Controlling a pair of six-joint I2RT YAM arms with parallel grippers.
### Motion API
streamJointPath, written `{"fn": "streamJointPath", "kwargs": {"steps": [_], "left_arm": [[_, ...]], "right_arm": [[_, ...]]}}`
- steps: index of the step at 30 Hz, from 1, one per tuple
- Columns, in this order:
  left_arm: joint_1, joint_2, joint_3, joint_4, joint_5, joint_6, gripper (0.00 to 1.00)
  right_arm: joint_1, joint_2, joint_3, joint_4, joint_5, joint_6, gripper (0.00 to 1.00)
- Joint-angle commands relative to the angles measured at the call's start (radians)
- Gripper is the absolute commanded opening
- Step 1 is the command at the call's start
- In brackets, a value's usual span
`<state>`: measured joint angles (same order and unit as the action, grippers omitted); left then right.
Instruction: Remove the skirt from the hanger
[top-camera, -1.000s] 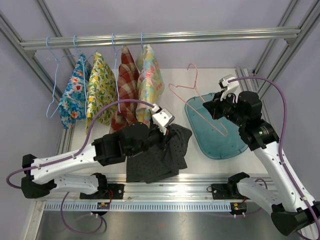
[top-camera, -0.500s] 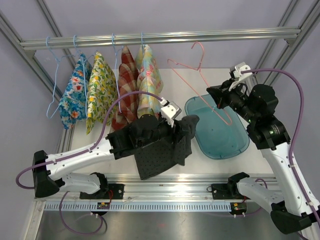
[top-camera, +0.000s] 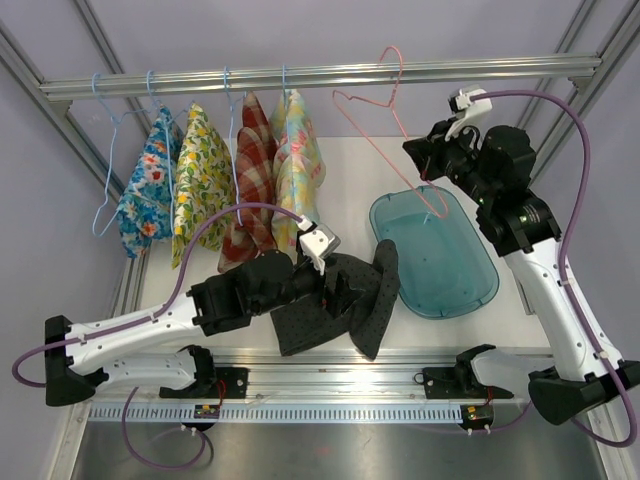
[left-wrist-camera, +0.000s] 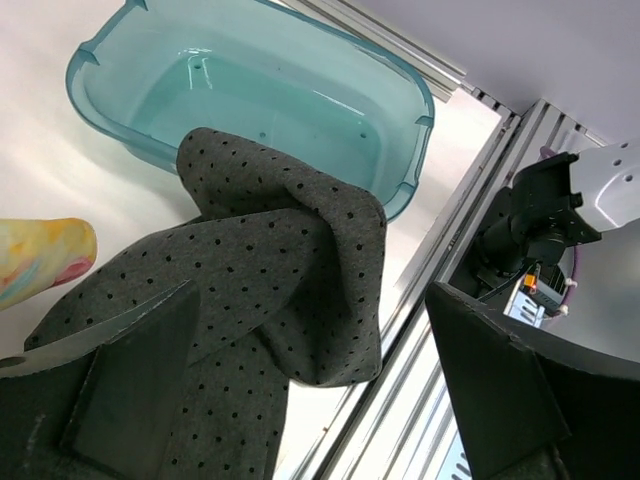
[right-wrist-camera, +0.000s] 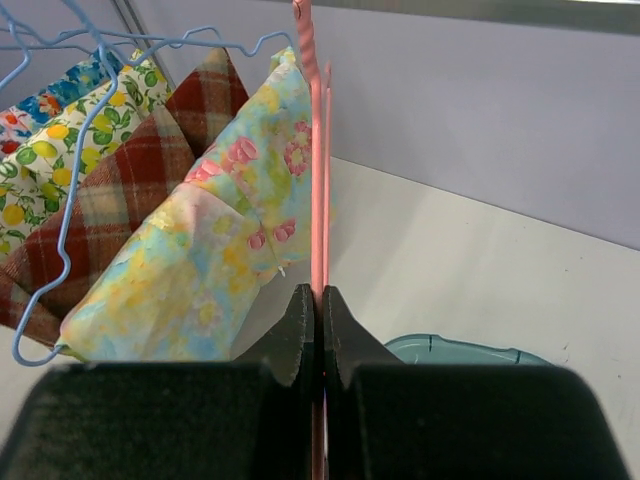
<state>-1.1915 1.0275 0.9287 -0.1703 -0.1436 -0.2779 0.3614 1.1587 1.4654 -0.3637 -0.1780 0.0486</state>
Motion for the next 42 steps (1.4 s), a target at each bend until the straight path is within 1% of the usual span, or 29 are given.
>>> {"fn": "streamJointPath", "kwargs": {"steps": [1, 10, 18, 23, 28, 29, 31, 33, 34, 35, 37, 38, 40, 41, 42], "left_arm": [[-0.008, -0.021, 0.013, -0.023, -0.047, -0.003, 0.98], [-0.026, -0.05, 0.076, -0.086, -0.08, 0.031, 0.99], [-0.03, -0.089, 0.098, -0.113, -0.114, 0.049, 0.99], [-0.03, -0.11, 0.099, -0.12, -0.123, 0.049, 0.99], [-0.03, -0.122, 0.098, -0.123, -0.132, 0.054, 0.99], [-0.031, -0.129, 0.099, -0.126, -0.134, 0.054, 0.99], [-0.03, -0.132, 0.098, -0.126, -0.136, 0.054, 0.99], [-0.031, -0.136, 0.099, -0.126, -0.136, 0.051, 0.99], [-0.03, -0.138, 0.099, -0.126, -0.137, 0.051, 0.99], [-0.03, -0.139, 0.101, -0.129, -0.136, 0.052, 0.99], [-0.03, -0.142, 0.105, -0.13, -0.139, 0.054, 0.99], [-0.03, -0.142, 0.107, -0.135, -0.139, 0.055, 0.99], [-0.03, -0.148, 0.111, -0.146, -0.143, 0.059, 0.99], [-0.03, -0.149, 0.114, -0.155, -0.146, 0.062, 0.99], [-0.031, -0.153, 0.114, -0.159, -0.149, 0.065, 0.99]], "right_arm": [[-0.001, 0.028, 0.085, 0.074, 0.046, 0.026, 0.0], [0.007, 0.145, 0.139, 0.028, 0.048, 0.102, 0.0], [0.065, 0.159, 0.101, 0.039, 0.064, 0.06, 0.0], [0.076, 0.167, 0.087, 0.042, 0.061, 0.057, 0.0], [0.093, 0.176, 0.059, 0.048, 0.041, 0.045, 0.09], [0.091, 0.176, 0.056, 0.049, 0.038, 0.042, 0.12], [0.093, 0.174, 0.05, 0.049, 0.025, 0.037, 0.21], [0.093, 0.168, 0.047, 0.052, 0.014, 0.022, 0.26], [0.093, 0.165, 0.044, 0.051, 0.002, 0.014, 0.33], [0.093, 0.151, 0.041, 0.052, -0.005, 0.005, 0.37], [0.093, 0.133, 0.029, 0.052, -0.024, -0.039, 0.48], [0.091, 0.11, 0.027, 0.045, -0.043, -0.067, 0.62], [0.091, 0.079, 0.007, 0.023, -0.081, -0.143, 0.75], [0.09, 0.044, -0.002, 0.014, -0.101, -0.17, 0.89], [0.09, 0.027, -0.023, 0.0, -0.145, -0.218, 0.95]]}}
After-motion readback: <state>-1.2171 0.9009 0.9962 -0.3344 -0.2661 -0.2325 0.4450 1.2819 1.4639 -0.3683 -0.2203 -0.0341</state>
